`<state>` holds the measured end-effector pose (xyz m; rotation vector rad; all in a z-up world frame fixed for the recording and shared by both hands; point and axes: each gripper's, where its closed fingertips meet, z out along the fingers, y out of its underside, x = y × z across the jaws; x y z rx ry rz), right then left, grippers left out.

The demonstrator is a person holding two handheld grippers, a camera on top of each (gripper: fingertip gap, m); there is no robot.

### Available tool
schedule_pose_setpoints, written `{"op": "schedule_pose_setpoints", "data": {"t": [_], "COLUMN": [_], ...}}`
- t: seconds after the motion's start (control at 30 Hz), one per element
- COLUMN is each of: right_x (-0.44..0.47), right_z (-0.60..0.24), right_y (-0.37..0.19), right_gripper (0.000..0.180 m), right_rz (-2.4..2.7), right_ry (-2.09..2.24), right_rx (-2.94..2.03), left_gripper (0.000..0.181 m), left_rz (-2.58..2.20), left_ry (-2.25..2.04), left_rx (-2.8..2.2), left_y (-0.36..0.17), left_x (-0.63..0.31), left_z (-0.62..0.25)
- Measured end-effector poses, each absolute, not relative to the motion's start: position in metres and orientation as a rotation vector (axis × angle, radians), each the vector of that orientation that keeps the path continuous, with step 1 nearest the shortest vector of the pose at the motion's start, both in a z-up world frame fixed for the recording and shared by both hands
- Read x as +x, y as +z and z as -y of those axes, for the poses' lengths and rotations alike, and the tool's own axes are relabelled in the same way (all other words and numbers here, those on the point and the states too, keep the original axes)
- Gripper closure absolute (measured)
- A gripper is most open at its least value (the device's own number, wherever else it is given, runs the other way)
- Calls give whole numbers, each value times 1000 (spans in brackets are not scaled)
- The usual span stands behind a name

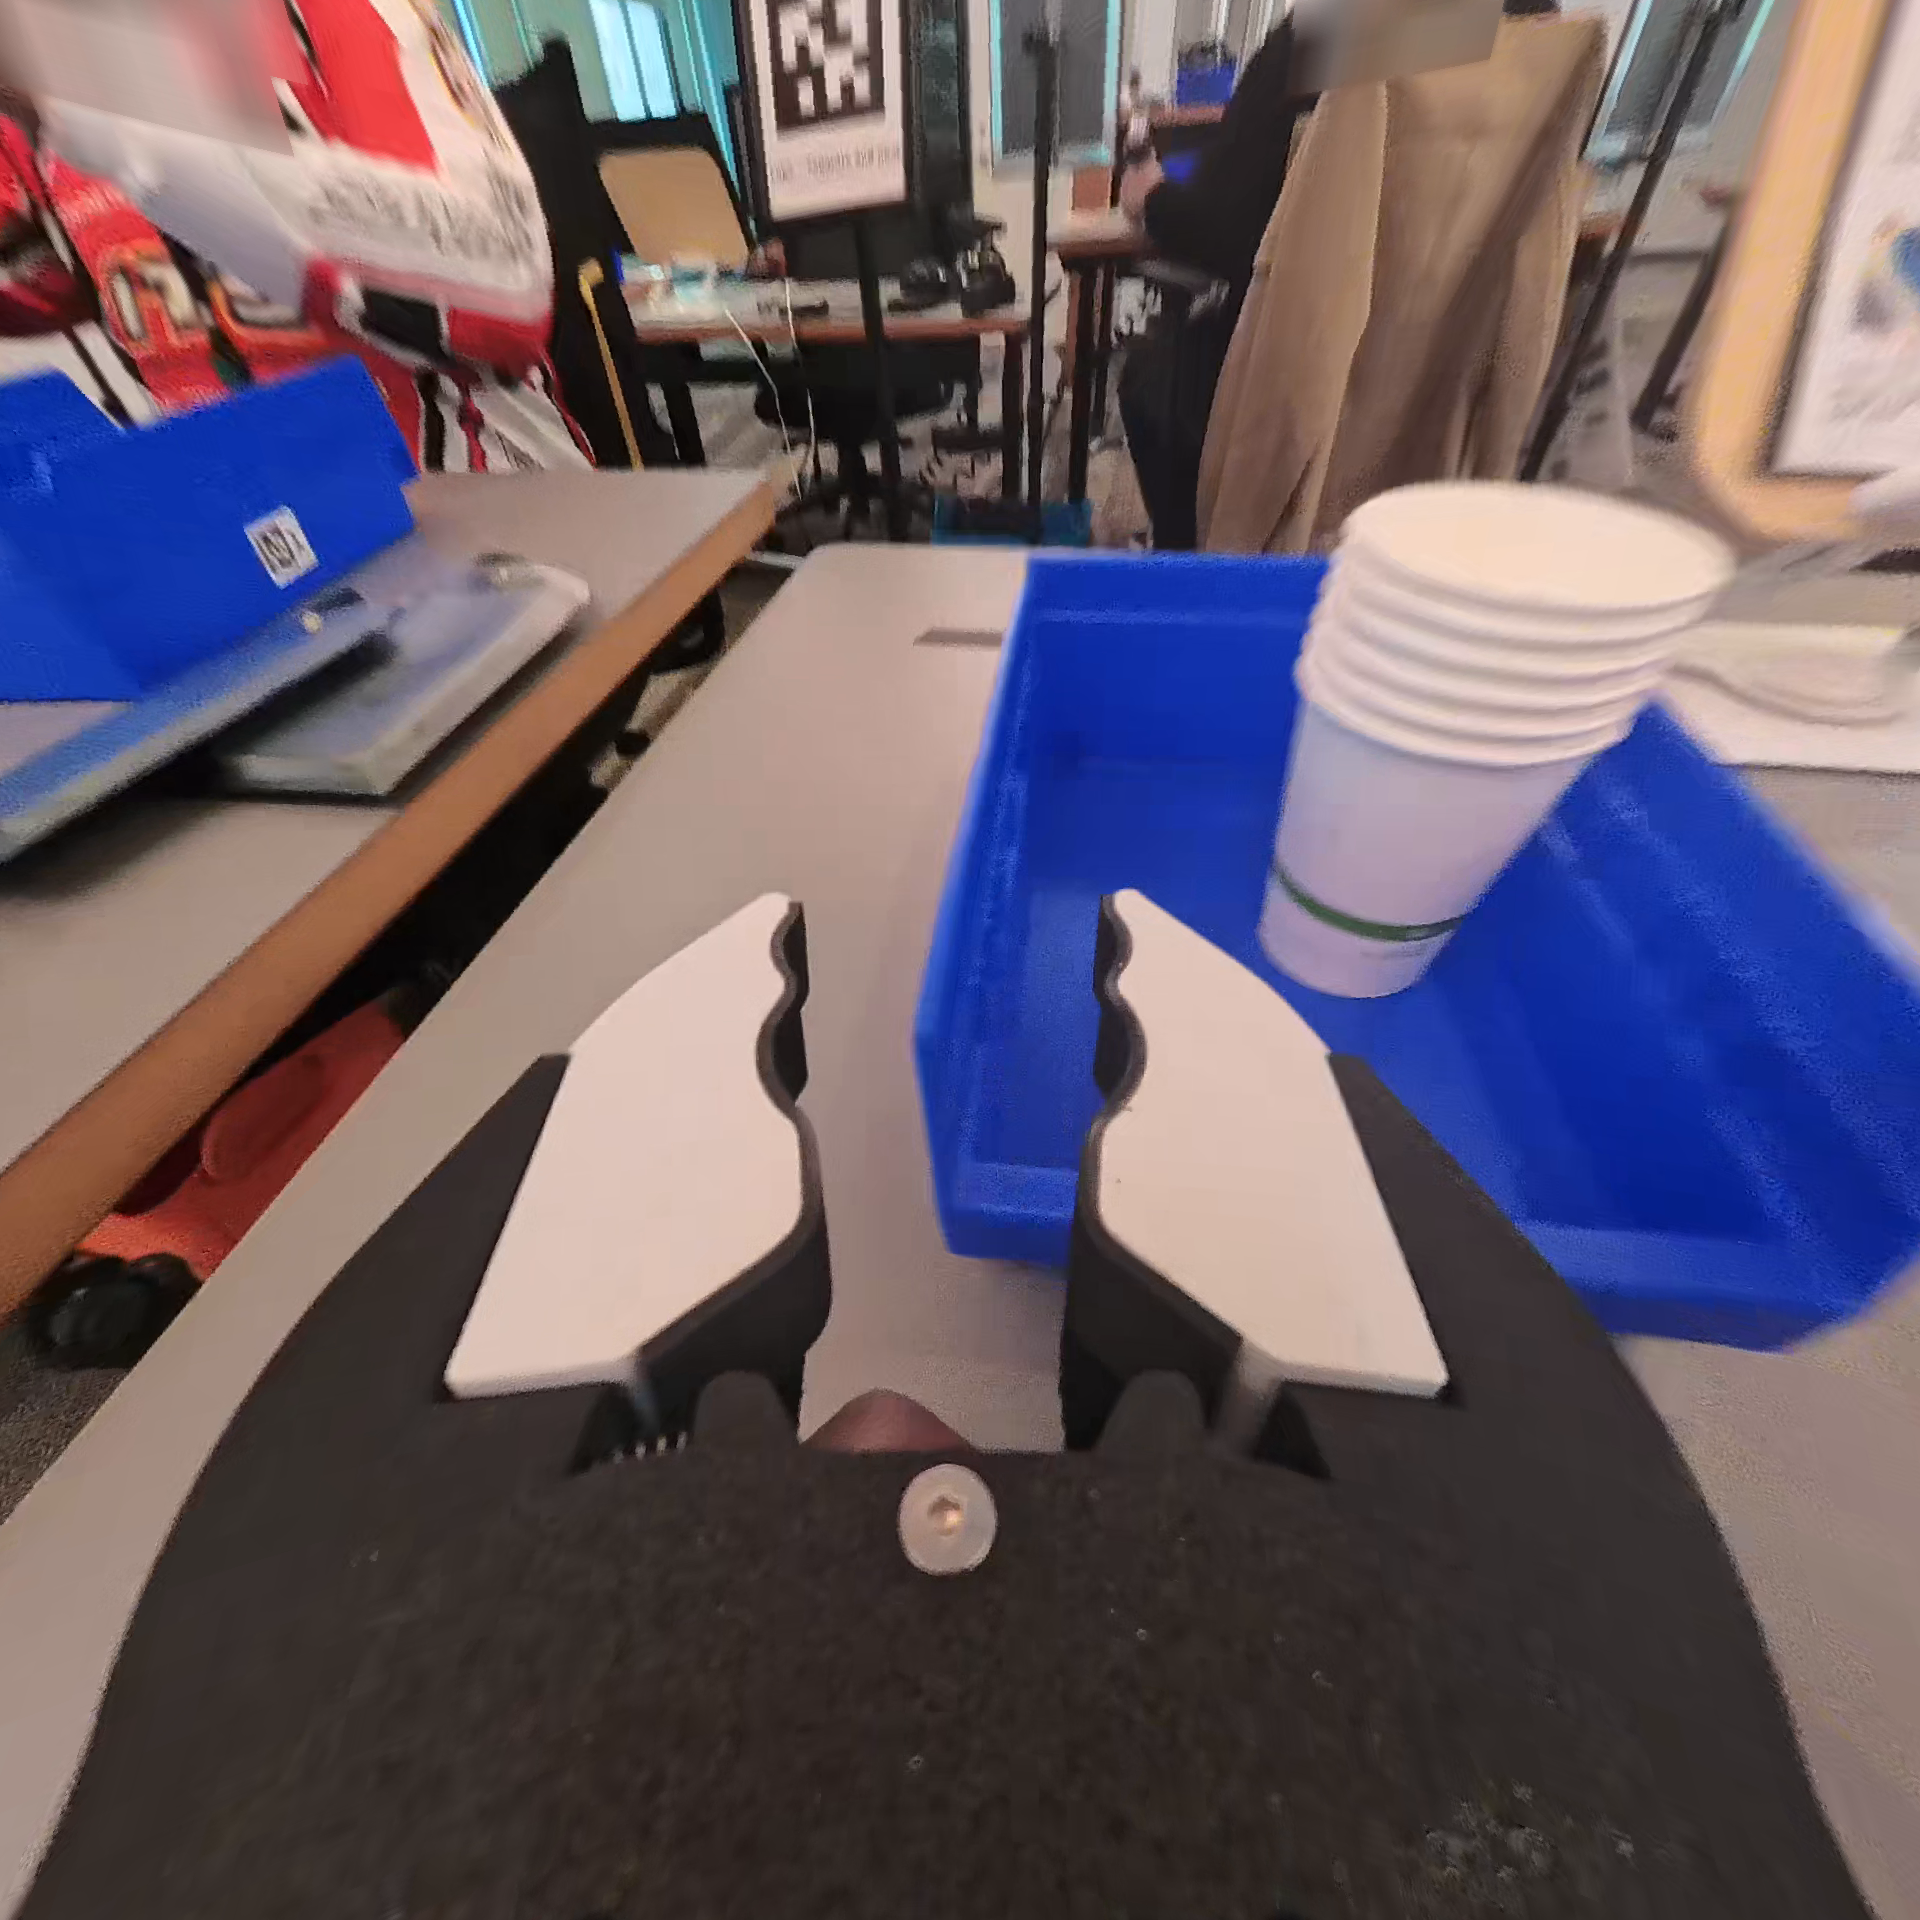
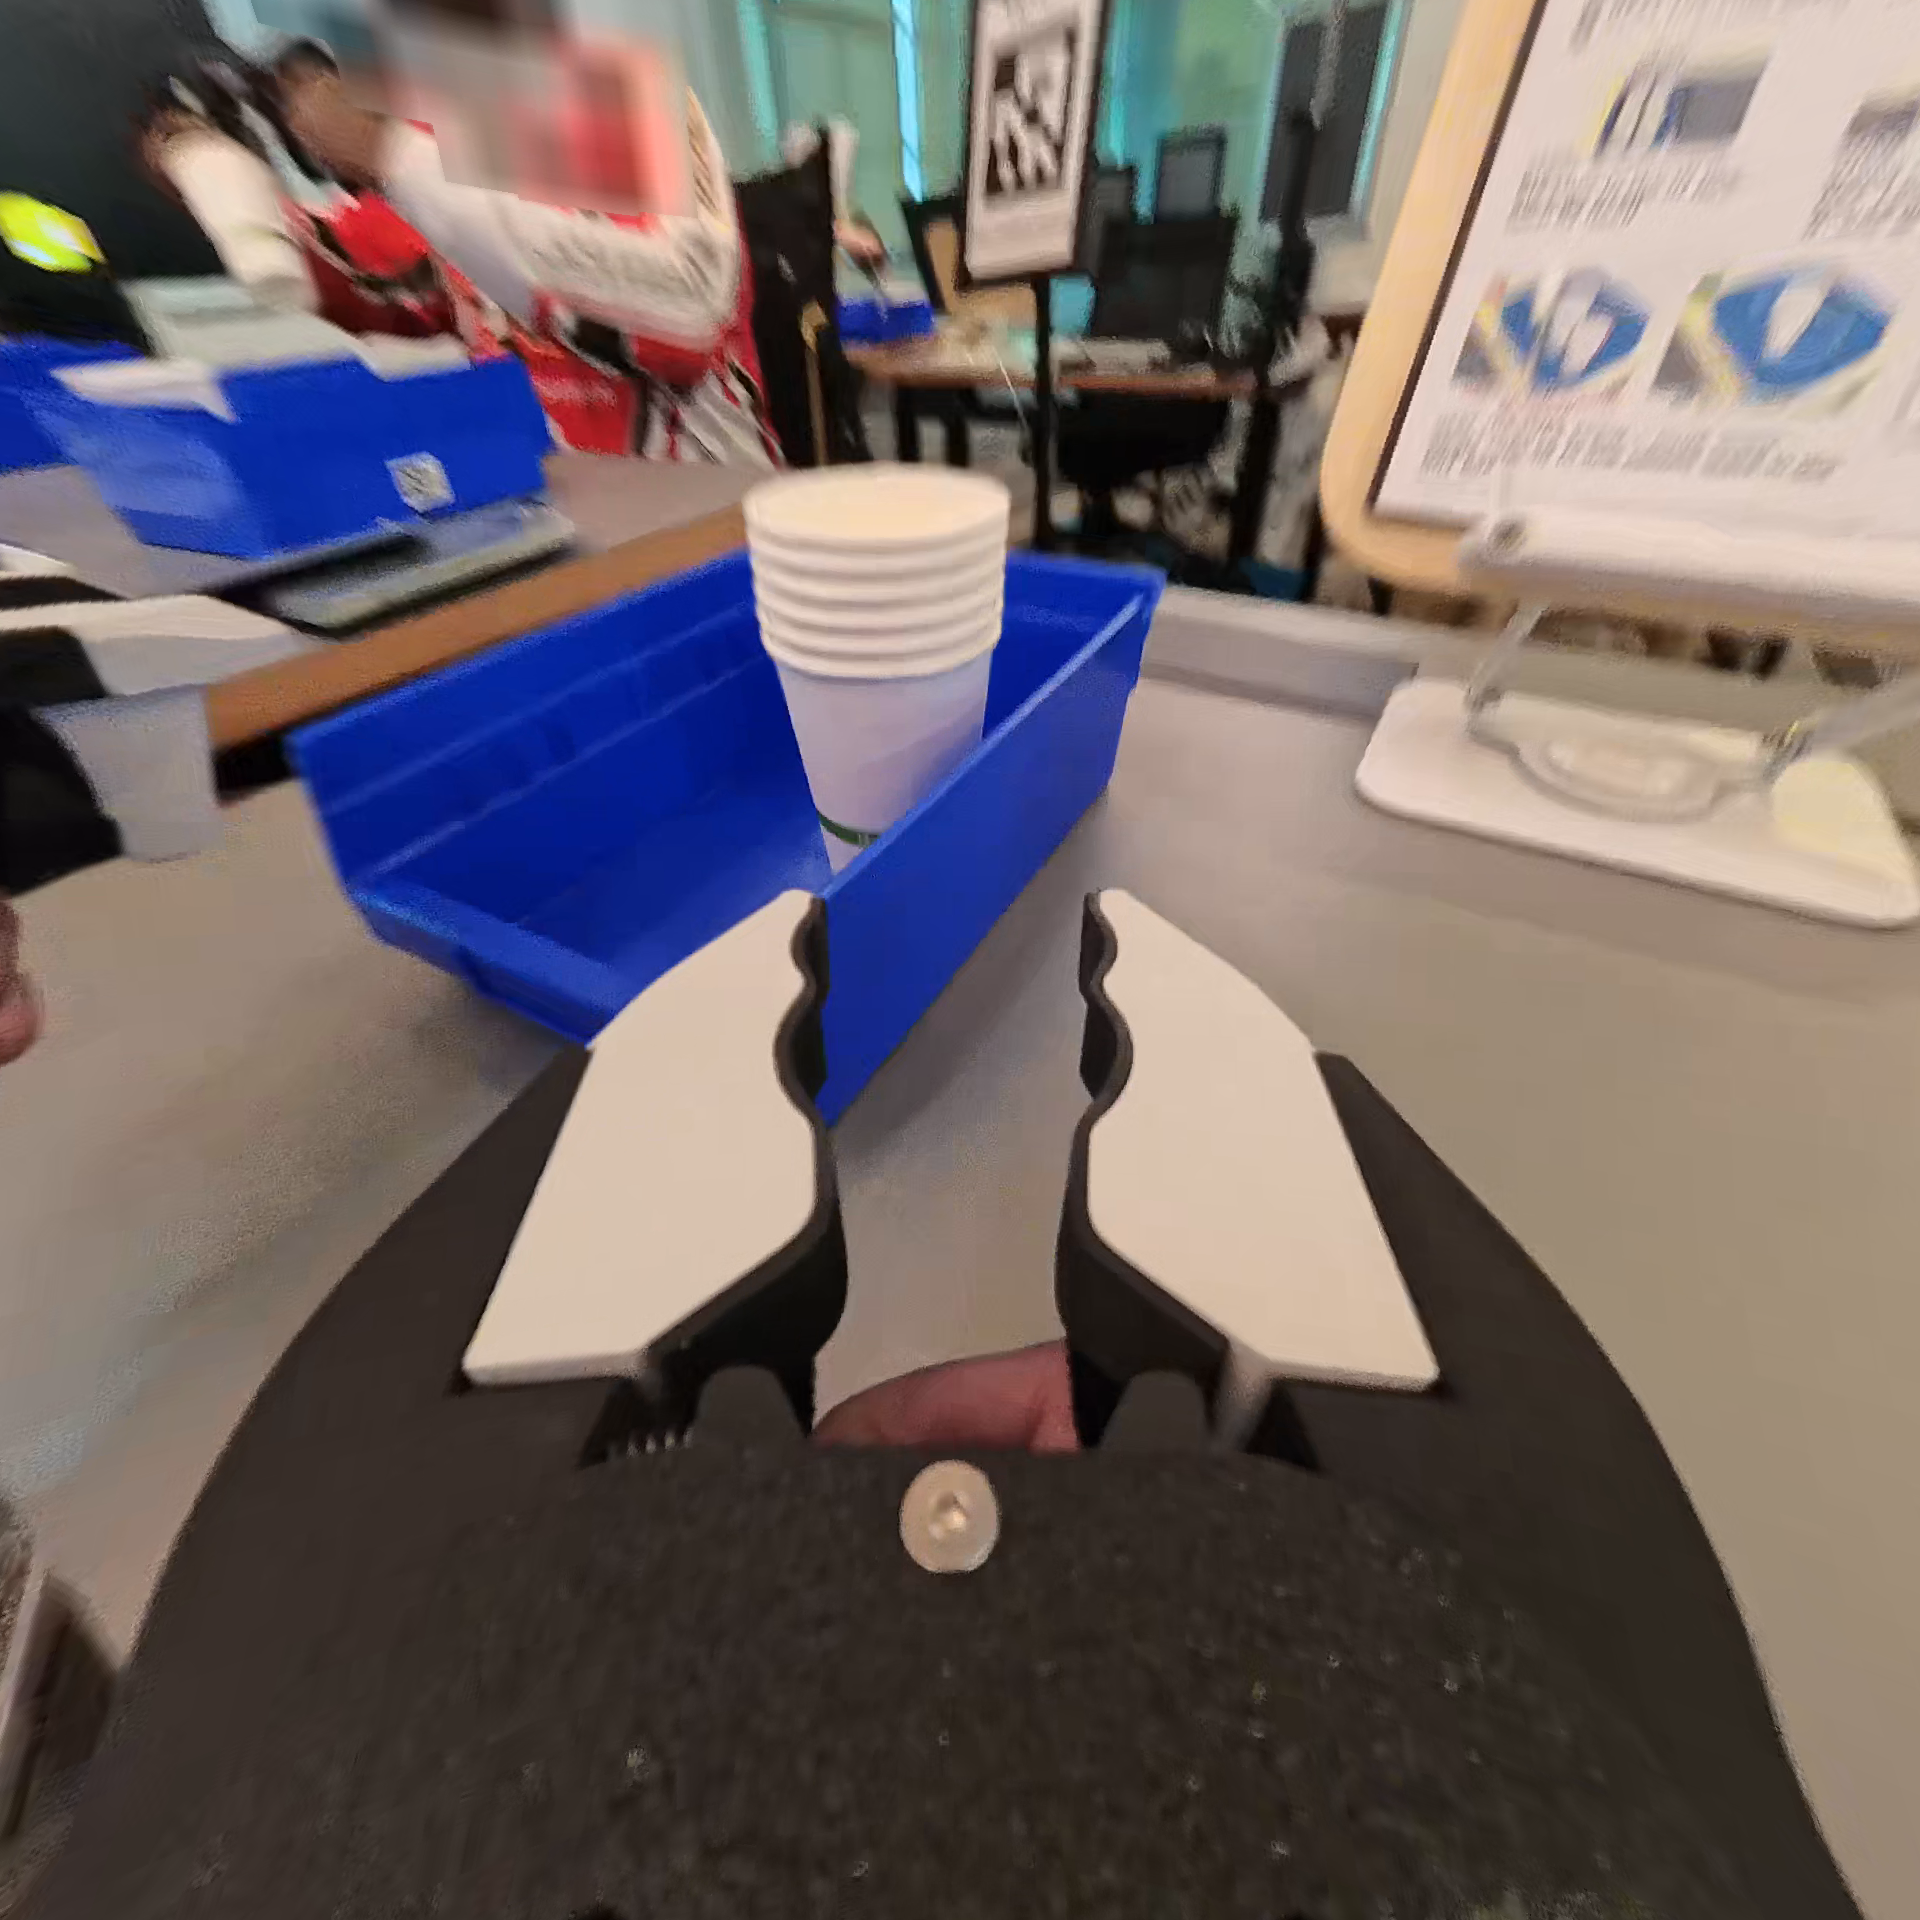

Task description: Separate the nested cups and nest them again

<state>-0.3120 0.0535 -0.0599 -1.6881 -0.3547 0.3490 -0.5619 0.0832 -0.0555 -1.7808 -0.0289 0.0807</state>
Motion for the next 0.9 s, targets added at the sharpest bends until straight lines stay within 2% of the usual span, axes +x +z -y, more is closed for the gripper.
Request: {"op": "schedule_pose_setpoints", "data": {"t": [0.07,0.17,0.3,0.5,0.7,0.73,0.8,0.83,0.87,0.9], "right_x": [-269,-166,3,243,272,279,281,285,291,291], "right_z": [-27,-15,-17,23,4,1,-7,-9,-10,-11], "right_y": [-31,-11,-18,-52,-129,-133,-129,-126,-126,-127], "right_gripper": [137,147,141,136,131,135,151,161,175,176], "right_rz": [422,327,92,-241,-250,-256,-256,-275,-294,-276], "right_ry": [355,277,185,-119,18,-24,16,15,-13,-3], "right_rx": [-1588,-1588,-1685,-1711,-1916,-1914,-1894,-1865,-1861,-1870], "left_gripper": [130,136,128,124,109,103,107,111,108,108], "left_rz": [-36,-281,-669,-891,-918,-905,-880,-882,-890,-896], "left_ry": [30,-207,-620,-658,-657,-667,-688,-696,-702,-699], "left_rx": [-1696,-1637,-1672,-1644,-1769,-1794,-1800,-1797,-1800,-1803], "left_y": [-24,0,-20,-55,-99,-104,-108,-109,-110,-111], "left_x": [-516,-389,-196,2,106,112,118,119,120,119], "left_z": [-58,-31,0,-10,-31,-32,-28,-25,-21,-18]}}
